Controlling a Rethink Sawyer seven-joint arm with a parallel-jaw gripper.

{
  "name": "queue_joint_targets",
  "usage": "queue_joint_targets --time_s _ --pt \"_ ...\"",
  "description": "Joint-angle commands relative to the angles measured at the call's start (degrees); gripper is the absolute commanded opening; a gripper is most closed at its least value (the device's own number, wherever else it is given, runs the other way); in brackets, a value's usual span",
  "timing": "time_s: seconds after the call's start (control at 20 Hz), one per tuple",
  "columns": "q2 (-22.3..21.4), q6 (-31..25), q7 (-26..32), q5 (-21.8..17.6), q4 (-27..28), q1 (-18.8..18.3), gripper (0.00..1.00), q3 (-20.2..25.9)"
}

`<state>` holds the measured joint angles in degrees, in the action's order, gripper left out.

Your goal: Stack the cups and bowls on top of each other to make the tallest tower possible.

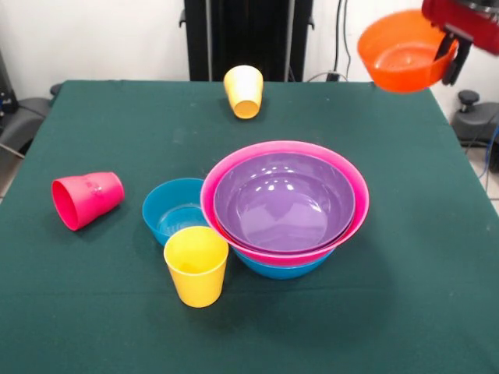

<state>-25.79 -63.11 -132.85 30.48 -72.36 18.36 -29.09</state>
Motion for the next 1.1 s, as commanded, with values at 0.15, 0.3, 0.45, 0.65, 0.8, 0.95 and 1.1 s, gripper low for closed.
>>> queue_joint_targets --time_s 0.15,0.3,0.45,0.65,0.8,0.95,1.1 --pt "2.6 -5.5 -1.3 -4.4 8.2 -6.6 0.0 6.1" --pt "4.8 -2.3 1.5 -5.8 10.0 -8.4 0.0 6.8" --pt "6.4 -0.3 4.3 -7.4 12.1 -10.6 0.0 7.4" --pt "8.4 2.8 7.7 -9.2 14.4 -13.3 0.0 9.0" --pt "9.7 4.6 9.4 -10.4 15.8 -14.9 0.0 10.4" --pt "10.5 5.7 10.1 -11.5 16.5 -16.0 0.0 11.5" --pt "10.8 7.7 10.4 -12.6 16.5 -16.7 0.0 12.7"
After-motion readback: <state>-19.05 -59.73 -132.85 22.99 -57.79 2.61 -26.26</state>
